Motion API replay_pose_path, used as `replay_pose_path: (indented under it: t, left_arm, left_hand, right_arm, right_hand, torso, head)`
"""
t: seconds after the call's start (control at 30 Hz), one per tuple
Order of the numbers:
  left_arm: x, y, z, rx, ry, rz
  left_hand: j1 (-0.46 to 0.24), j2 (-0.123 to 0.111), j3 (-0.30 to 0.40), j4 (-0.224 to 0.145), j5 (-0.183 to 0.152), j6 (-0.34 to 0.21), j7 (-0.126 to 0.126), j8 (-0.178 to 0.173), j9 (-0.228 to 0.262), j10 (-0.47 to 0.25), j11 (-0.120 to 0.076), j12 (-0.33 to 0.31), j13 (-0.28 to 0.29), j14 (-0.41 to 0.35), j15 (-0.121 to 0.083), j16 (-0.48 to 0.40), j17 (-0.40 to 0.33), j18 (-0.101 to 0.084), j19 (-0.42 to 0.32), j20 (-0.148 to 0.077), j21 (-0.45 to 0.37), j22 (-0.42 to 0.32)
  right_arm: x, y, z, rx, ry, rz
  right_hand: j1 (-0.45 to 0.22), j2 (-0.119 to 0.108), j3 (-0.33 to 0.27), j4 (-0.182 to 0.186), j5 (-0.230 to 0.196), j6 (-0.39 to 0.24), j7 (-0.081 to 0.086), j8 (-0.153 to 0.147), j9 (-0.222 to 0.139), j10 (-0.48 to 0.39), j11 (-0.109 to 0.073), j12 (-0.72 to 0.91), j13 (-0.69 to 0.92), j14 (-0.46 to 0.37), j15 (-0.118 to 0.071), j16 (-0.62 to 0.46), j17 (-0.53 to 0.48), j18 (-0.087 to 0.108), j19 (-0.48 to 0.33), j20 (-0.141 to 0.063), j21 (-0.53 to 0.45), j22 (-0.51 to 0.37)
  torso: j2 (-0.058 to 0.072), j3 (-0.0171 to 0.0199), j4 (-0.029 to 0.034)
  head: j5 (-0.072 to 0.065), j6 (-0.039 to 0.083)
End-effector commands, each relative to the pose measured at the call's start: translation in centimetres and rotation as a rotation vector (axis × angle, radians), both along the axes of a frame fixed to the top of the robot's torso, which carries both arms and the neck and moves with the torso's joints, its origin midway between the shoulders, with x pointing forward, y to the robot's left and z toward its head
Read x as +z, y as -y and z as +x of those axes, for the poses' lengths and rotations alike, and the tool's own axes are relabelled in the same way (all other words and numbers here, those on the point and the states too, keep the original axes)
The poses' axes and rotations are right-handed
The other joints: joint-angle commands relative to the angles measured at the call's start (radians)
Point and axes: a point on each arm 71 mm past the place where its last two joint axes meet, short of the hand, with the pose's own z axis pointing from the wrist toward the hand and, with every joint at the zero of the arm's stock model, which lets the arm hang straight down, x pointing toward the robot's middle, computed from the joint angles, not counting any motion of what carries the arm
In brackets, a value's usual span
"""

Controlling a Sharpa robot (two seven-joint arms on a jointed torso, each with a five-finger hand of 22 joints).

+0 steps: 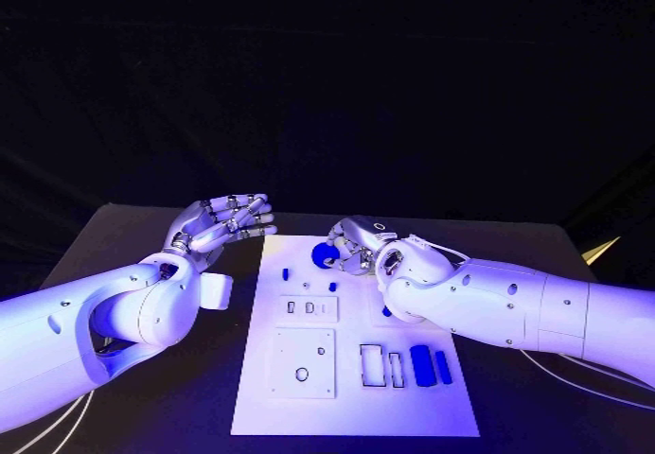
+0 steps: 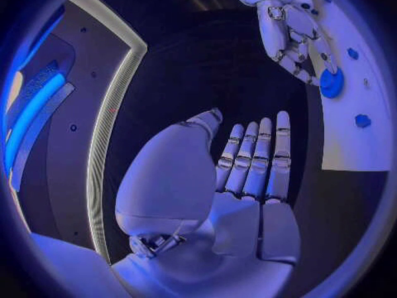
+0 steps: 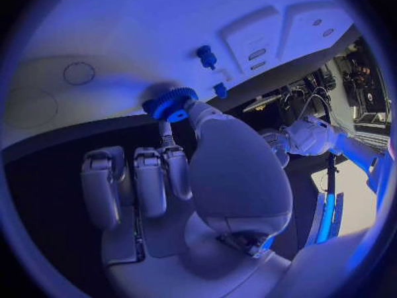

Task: Assemble the parts on the task board

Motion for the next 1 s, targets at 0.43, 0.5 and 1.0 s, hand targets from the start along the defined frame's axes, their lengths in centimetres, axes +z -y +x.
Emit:
replay_pose_path:
  t: [0.43, 0.5, 1.0]
  left_arm:
    - [0.09, 0.24, 0.06, -0.020, 0.004, -0.008]
    - [0.08, 0.24, 0.07, -0.020, 0.004, -0.008]
    - [0.06, 0.18, 0.09, -0.019, 0.003, -0.007]
  left_hand:
    - [0.001, -0.009, 0.006, 0.001, -0.005, -0.007, 0.042, -0.006, -0.001, -0.007, -0.001, -0.006, -0.002, -0.006, -0.003, -0.005, 0.002, 0.011, -0.003, 0.003, 0.007, 0.001]
    - [0.001, -0.009, 0.006, 0.001, -0.005, -0.007, 0.042, -0.006, -0.001, -0.007, -0.001, -0.006, -0.002, -0.006, -0.003, -0.005, 0.002, 0.011, -0.003, 0.003, 0.007, 0.001]
    - [0.001, -0.009, 0.006, 0.001, -0.005, -0.007, 0.042, -0.006, -0.001, -0.007, -0.001, -0.006, -0.002, -0.006, -0.003, -0.005, 0.002, 0.011, -0.003, 0.003, 0.007, 0.001]
  right_arm:
    - [-0.62, 0.21, -0.32, 0.019, -0.031, -0.025]
    - [-0.61, 0.25, -0.32, 0.017, -0.028, -0.023]
    - [-0.54, 0.16, -0.56, 0.020, -0.016, -0.011]
  right_hand:
    - [-0.012, -0.002, 0.004, 0.005, -0.008, -0.005, 0.003, -0.004, 0.000, 0.004, 0.003, -0.002, 0.155, 0.095, 0.001, 0.005, 0.220, -0.014, 0.106, -0.001, 0.005, 0.263]
    - [-0.012, -0.002, 0.004, 0.005, -0.008, -0.005, 0.003, -0.004, 0.000, 0.004, 0.003, -0.002, 0.155, 0.095, 0.001, 0.005, 0.220, -0.014, 0.106, -0.001, 0.005, 0.263]
    - [-0.018, -0.006, 0.002, 0.006, -0.010, -0.004, 0.003, -0.004, 0.000, 0.005, 0.003, -0.003, 0.155, 0.095, 0.001, 0.005, 0.220, -0.014, 0.106, 0.000, 0.005, 0.263]
  torso:
    - [0.001, 0.0007, -0.0013]
    - [0.001, 0.0008, -0.0011]
    - [0.001, 0.0006, -0.0008]
  head:
    - [-0.001, -0.003]
    - [-0.001, -0.002]
    - [-0.002, -0.003]
